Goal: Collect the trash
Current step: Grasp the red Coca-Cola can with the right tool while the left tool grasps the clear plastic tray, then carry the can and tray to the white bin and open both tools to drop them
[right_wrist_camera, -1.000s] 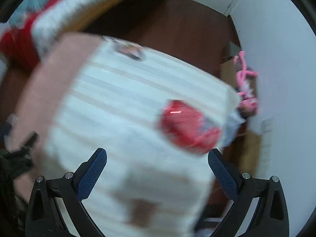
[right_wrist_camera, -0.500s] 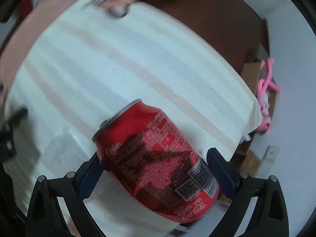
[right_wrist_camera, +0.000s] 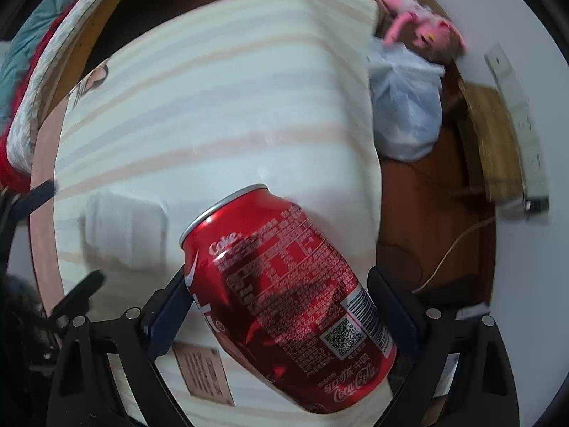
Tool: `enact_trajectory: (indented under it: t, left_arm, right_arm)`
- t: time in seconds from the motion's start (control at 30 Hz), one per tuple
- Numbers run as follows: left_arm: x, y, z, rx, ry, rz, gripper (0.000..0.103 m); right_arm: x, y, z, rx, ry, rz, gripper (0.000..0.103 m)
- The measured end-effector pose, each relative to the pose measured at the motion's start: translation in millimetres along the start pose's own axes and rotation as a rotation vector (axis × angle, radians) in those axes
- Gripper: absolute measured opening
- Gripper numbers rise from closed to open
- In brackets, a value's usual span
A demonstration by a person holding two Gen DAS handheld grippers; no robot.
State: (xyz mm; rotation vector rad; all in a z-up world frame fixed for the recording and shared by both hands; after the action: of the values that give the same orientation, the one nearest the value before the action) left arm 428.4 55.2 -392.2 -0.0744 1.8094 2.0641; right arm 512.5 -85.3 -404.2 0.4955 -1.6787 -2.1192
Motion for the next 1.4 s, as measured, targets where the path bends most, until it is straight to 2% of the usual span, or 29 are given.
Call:
enact_trajectory:
  t: [0.03, 0.07, 0.13, 0.17, 0.27, 0.47, 0.53, 0.6, 0.77, 0.97, 1.07, 1.13, 1.23, 1.4]
  left_arm:
    - [-1.3, -4.6, -3.7, -0.008, -0.02, 0.013, 0.093]
    - [-1.5, -7.8, -8.6, -0.003, -0.032, 0.026, 0.081]
    - [-4.3, -7.0, -9.1, 0.011, 0.008, 0.02, 0.072]
    - [-3.9, -5.6, -9.7, 0.032, 0.038, 0.026, 0.057]
    - [4.0, -0.3, 3.6, 0.022, 0.168, 0.036, 0.057]
    - [76.4, 8.8, 42.6, -0.029, 0.619, 0.153, 0.055]
    - [88.8, 14.5, 45.9, 0.012, 0.687, 0.134, 0.055]
    - [92.0, 16.2, 45.2, 0.042, 0.687, 0.118, 0.056]
    - [82.0, 14.2, 43.2, 0.04, 0.554, 0.124, 0.056]
    - [56.5, 1.1, 28.9, -0.086, 0.371, 0.113, 0.055]
    - [54.3, 1.6, 24.4, -0.082, 0.4, 0.114, 0.053]
    - [58.6, 3.1, 23.0, -0.084, 0.442, 0.109, 0.052]
    - [72.4, 9.8, 23.9, -0.124, 0.517, 0.117, 0.051]
    - [88.1, 43.6, 37.5, -0.21, 0.638, 0.039, 0.051]
  right_arm:
    - [1.4, -0.3, -6.2, 0.002, -0.012, -0.003, 0.097]
    - [7.2, 0.7, -7.3, 0.001, -0.016, -0.004, 0.097]
    - [14.6, 3.8, -8.3, 0.005, -0.027, -0.007, 0.096]
    - [14.5, 4.2, -8.9, 0.006, -0.031, -0.007, 0.096]
    - [19.3, 3.1, -12.8, -0.008, -0.05, -0.017, 0.096]
    - [18.3, -7.6, 22.0, -0.037, -0.002, 0.004, 0.096]
    - [22.1, -14.6, 33.6, -0.023, 0.038, 0.041, 0.096]
    - [26.6, -19.3, 43.4, -0.017, 0.085, 0.075, 0.097]
    - [35.7, -18.3, 55.9, 0.031, 0.212, 0.105, 0.097]
    - [33.0, -12.2, 57.0, 0.108, 0.269, 0.069, 0.097]
    - [34.0, -10.6, 59.2, 0.119, 0.282, 0.056, 0.096]
    - [35.8, -8.7, 62.8, 0.111, 0.292, 0.04, 0.082]
    - [37.6, -7.4, 66.7, 0.118, 0.315, 0.023, 0.082]
    - [40.4, -3.1, 73.1, 0.129, 0.306, -0.024, 0.082]
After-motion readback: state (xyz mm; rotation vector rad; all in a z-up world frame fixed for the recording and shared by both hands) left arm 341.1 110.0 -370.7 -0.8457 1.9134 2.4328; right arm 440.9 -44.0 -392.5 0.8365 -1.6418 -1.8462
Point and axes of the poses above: each gripper's, at about its wrist camera, not at the fingertips, and y roughly against the way its jaws point, z to its left, x to its underside, the point moved 10 cm from there along -y, roughly the way its jaws point, and after that the axes turned 6 degrees about -x, right-handed, at the moved point
